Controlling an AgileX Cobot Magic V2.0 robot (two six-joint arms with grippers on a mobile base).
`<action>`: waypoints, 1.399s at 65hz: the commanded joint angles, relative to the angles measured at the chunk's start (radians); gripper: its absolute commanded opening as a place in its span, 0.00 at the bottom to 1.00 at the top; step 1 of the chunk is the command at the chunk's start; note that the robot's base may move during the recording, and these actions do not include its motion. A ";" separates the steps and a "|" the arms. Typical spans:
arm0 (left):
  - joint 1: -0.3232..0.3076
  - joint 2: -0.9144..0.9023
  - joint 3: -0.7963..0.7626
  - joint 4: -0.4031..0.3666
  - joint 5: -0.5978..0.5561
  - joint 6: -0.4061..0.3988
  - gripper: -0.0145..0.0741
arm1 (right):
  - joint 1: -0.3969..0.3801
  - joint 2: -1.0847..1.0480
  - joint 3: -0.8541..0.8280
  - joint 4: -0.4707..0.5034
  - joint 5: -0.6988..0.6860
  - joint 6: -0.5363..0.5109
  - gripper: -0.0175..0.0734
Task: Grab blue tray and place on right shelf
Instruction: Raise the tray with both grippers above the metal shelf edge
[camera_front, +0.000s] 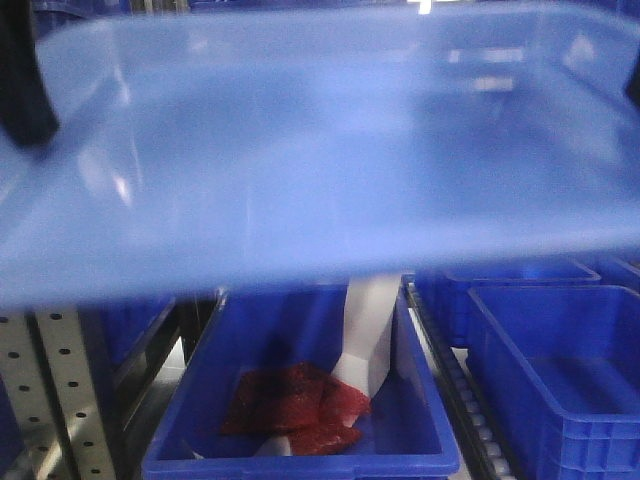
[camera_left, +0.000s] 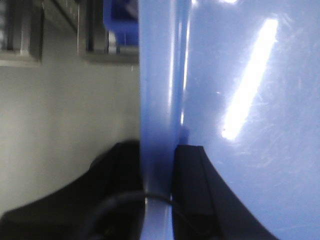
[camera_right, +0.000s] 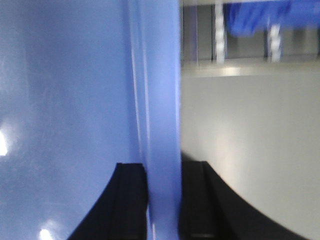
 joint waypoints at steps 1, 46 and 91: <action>0.020 0.007 -0.114 -0.039 -0.070 0.048 0.17 | -0.009 0.019 -0.124 0.038 -0.083 -0.021 0.46; 0.314 0.449 -0.802 -0.189 -0.196 0.316 0.17 | -0.147 0.596 -0.936 0.043 -0.048 -0.117 0.46; 0.349 0.562 -0.811 -0.088 -0.193 0.344 0.41 | -0.183 0.721 -0.988 0.043 -0.092 -0.118 0.46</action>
